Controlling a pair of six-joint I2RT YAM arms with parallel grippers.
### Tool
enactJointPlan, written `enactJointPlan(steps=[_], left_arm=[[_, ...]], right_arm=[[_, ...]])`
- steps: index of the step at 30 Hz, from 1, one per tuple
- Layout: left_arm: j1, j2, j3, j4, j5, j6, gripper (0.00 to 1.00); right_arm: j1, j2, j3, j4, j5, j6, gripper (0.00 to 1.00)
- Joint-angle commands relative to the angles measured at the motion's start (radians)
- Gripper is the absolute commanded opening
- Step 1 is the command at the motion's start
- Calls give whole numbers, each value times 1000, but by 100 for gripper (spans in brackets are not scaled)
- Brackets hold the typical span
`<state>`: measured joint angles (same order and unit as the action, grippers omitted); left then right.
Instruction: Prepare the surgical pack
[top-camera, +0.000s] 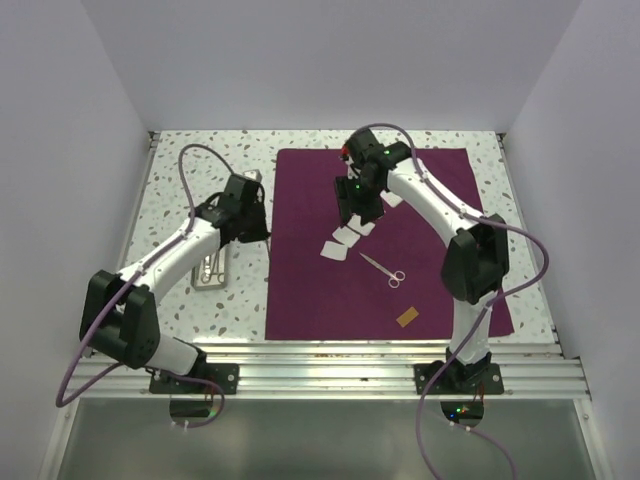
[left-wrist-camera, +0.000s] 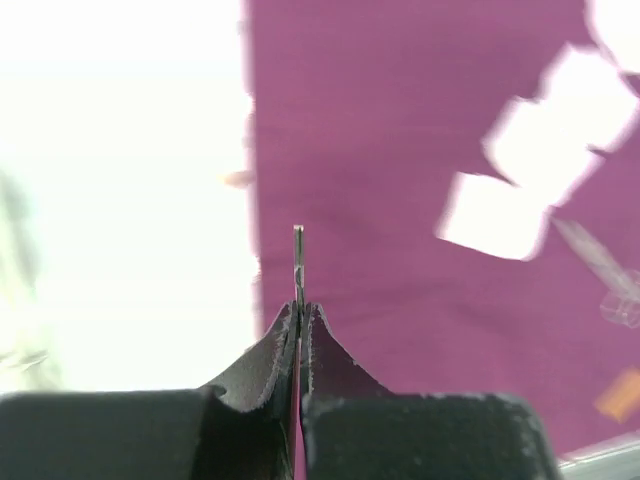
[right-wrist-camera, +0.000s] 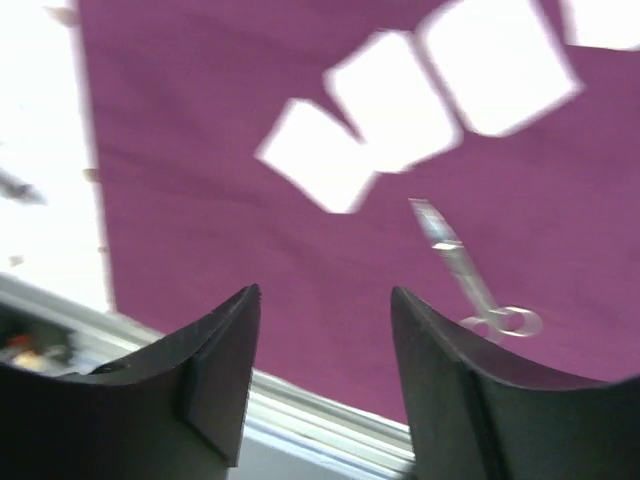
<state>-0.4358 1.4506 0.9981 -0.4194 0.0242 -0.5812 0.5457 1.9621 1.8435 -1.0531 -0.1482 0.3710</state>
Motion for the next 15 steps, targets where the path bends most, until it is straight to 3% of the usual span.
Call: enactJointPlan(steps=[1, 3, 5, 7, 15], left_arm=[[67, 14, 140, -443, -263, 135, 0], [95, 22, 151, -485, -369, 150, 0], [155, 30, 139, -479, -392, 162, 0], [210, 75, 142, -478, -377, 176, 0], [292, 201, 143, -424, -422, 239, 0]], right_arm=[[-21, 30, 16, -122, 116, -177, 57], [-21, 43, -33, -127, 175, -243, 50], [-21, 55, -70, -113, 220, -267, 41], [-24, 55, -121, -62, 223, -273, 40], [-24, 74, -216, 12, 168, -277, 52]])
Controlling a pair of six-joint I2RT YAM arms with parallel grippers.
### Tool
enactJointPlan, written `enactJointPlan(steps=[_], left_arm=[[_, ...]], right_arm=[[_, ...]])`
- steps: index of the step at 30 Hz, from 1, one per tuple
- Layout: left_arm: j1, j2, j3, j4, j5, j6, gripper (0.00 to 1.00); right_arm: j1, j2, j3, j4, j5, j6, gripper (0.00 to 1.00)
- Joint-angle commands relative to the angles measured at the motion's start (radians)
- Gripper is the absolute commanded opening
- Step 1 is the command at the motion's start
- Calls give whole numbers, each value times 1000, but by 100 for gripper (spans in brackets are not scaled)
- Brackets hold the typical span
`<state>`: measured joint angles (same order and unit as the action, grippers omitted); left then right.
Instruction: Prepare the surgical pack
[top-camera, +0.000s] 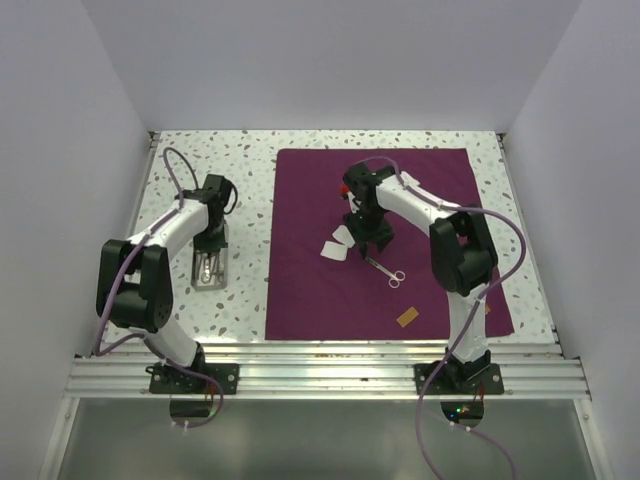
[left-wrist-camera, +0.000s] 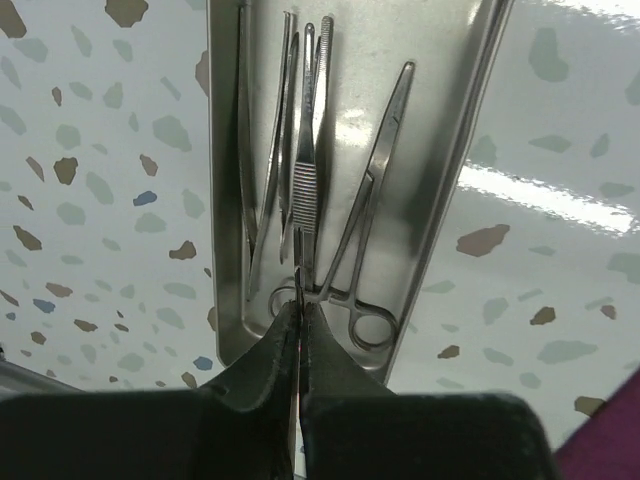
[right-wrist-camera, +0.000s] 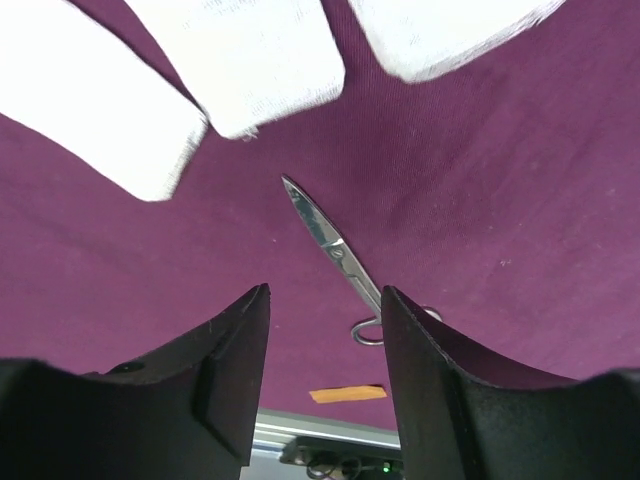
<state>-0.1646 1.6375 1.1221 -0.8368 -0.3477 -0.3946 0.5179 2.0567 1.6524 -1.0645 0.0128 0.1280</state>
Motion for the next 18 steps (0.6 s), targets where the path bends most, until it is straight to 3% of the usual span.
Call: enactJointPlan(steps=[1, 4, 6, 7, 10, 18], left_arm=[[22, 24, 22, -2, -51, 57, 0], [27, 44, 28, -7, -71, 54, 0], [28, 39, 39, -10, -63, 45, 6], [28, 35, 44, -10, -60, 39, 18], [28, 16, 64, -12, -34, 28, 41], [28, -31, 79, -21, 18, 23, 50]], right_arm=[[2, -27, -37, 21, 18, -39, 53], [-2, -78, -103, 24, 64, -47, 53], [-13, -128, -173, 47, 47, -48, 52], [-15, -141, -196, 61, 42, -51, 52], [-15, -167, -241, 103, 49, -73, 52], [-16, -144, -261, 182, 13, -91, 51]])
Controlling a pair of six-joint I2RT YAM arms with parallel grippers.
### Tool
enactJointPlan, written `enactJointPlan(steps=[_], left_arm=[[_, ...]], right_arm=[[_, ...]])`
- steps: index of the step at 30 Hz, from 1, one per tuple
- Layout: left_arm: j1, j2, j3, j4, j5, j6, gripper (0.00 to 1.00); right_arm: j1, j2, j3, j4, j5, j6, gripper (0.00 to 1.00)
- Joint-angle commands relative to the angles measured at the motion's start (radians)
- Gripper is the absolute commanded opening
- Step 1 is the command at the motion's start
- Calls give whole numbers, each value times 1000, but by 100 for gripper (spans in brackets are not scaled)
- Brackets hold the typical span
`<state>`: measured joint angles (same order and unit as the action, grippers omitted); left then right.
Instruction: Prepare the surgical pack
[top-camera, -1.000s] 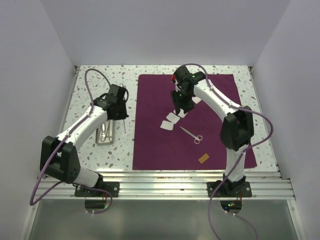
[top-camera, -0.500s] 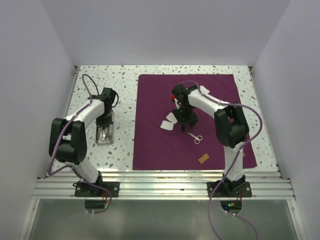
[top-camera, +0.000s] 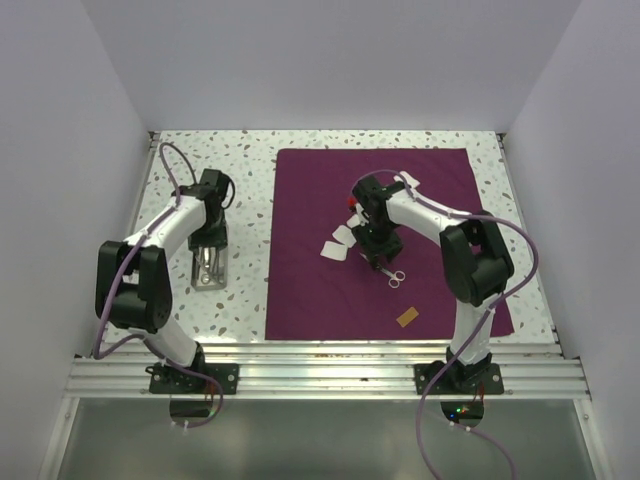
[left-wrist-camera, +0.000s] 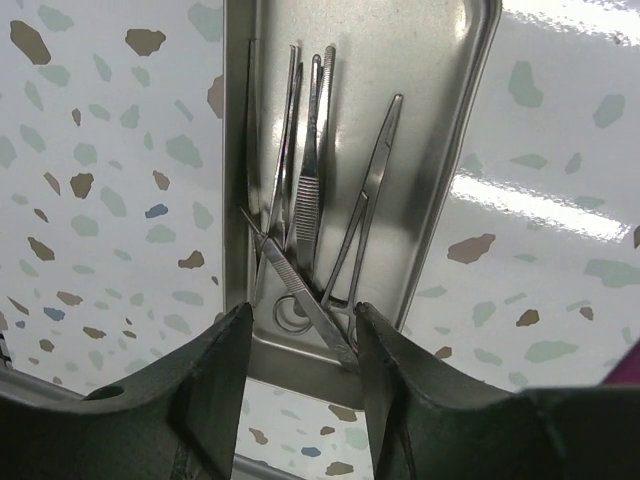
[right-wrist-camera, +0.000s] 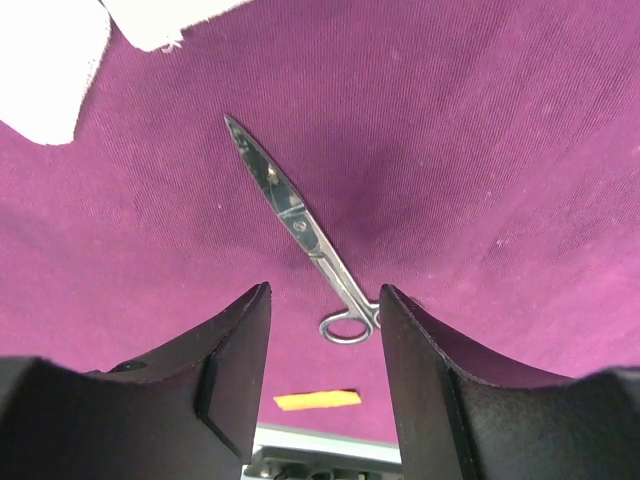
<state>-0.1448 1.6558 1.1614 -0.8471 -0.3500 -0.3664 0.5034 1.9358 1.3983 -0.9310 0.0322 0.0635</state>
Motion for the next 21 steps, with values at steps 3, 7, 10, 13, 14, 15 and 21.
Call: enactJointPlan(steps=[3, 7, 10, 13, 14, 15, 21], left_arm=[[8, -66, 40, -10, 48, -3, 50], [7, -99, 37, -7, 86, -9, 50], [5, -119, 41, -18, 103, -9, 50], [5, -145, 46, -26, 135, -14, 51], [5, -155, 49, -27, 143, -16, 51], [5, -160, 49, -32, 151, -19, 51], [5, -182, 58, -41, 171, -20, 52]], right_arm=[[-5, -11, -1, 67, -6, -36, 50], [-9, 23, 8, 87, -17, -40, 44], [-8, 45, -5, 103, -29, -37, 39], [-8, 60, -10, 109, -26, -39, 37], [-8, 55, -13, 112, -25, -36, 37], [-8, 57, -13, 113, -25, -36, 38], [1, 66, -28, 113, -28, -21, 40]])
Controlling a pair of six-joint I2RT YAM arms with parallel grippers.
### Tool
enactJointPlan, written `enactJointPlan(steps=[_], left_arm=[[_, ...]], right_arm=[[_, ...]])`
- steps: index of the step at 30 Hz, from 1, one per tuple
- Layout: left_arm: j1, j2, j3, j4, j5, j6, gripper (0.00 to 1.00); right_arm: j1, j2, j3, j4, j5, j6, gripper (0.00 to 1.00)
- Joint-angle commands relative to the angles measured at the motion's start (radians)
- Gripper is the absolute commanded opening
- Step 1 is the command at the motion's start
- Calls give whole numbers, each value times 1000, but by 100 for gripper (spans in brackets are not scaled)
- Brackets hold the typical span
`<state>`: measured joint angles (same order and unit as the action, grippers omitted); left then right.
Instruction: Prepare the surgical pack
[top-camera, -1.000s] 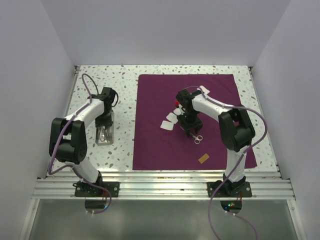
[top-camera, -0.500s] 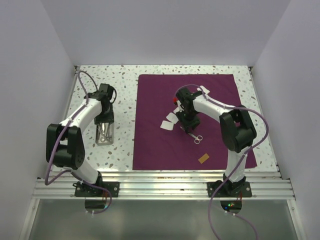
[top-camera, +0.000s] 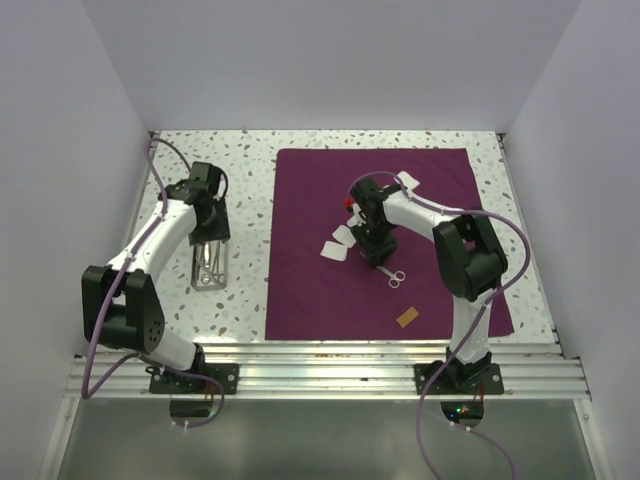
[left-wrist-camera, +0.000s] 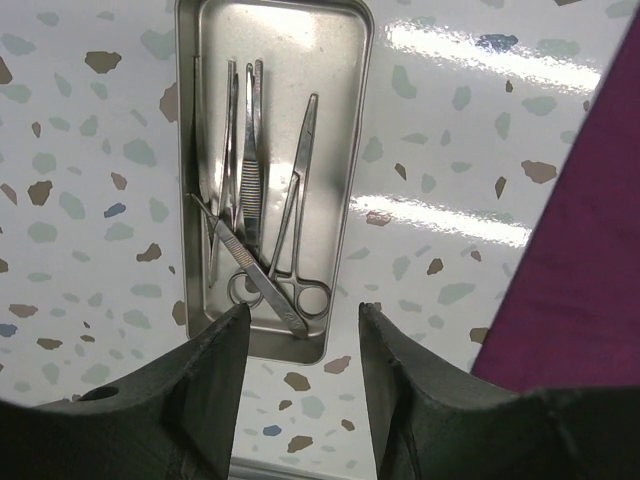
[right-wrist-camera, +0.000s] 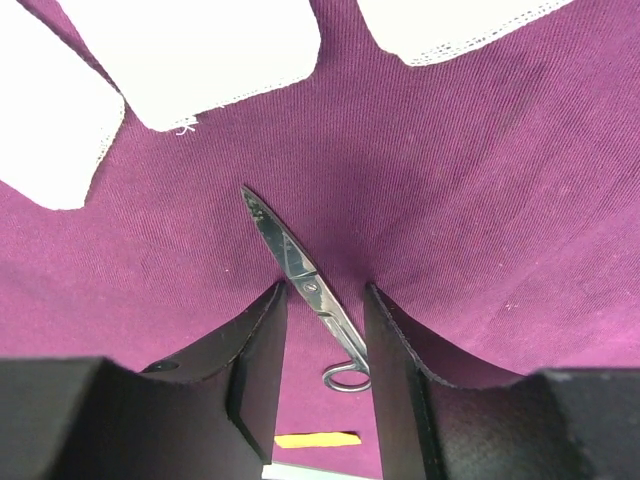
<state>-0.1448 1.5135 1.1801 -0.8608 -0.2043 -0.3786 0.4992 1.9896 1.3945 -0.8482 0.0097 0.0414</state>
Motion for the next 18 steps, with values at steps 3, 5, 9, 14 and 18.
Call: enactJointPlan(steps=[3, 5, 9, 14, 18], left_arm=[[5, -52, 44, -29, 37, -8, 52], [5, -61, 46, -29, 60, -9, 53], [1, -102, 35, -8, 91, -23, 54], [-9, -151, -2, 11, 95, -46, 56], [-19, -167, -13, 16, 109, -68, 57]], right_arm=[[6, 27, -40, 37, -8, 9, 27], [6, 40, -43, 41, -8, 21, 17], [6, 45, -34, 41, 15, 38, 6], [4, -17, -12, 14, 67, 49, 0], [4, -63, 14, -43, 117, 60, 0]])
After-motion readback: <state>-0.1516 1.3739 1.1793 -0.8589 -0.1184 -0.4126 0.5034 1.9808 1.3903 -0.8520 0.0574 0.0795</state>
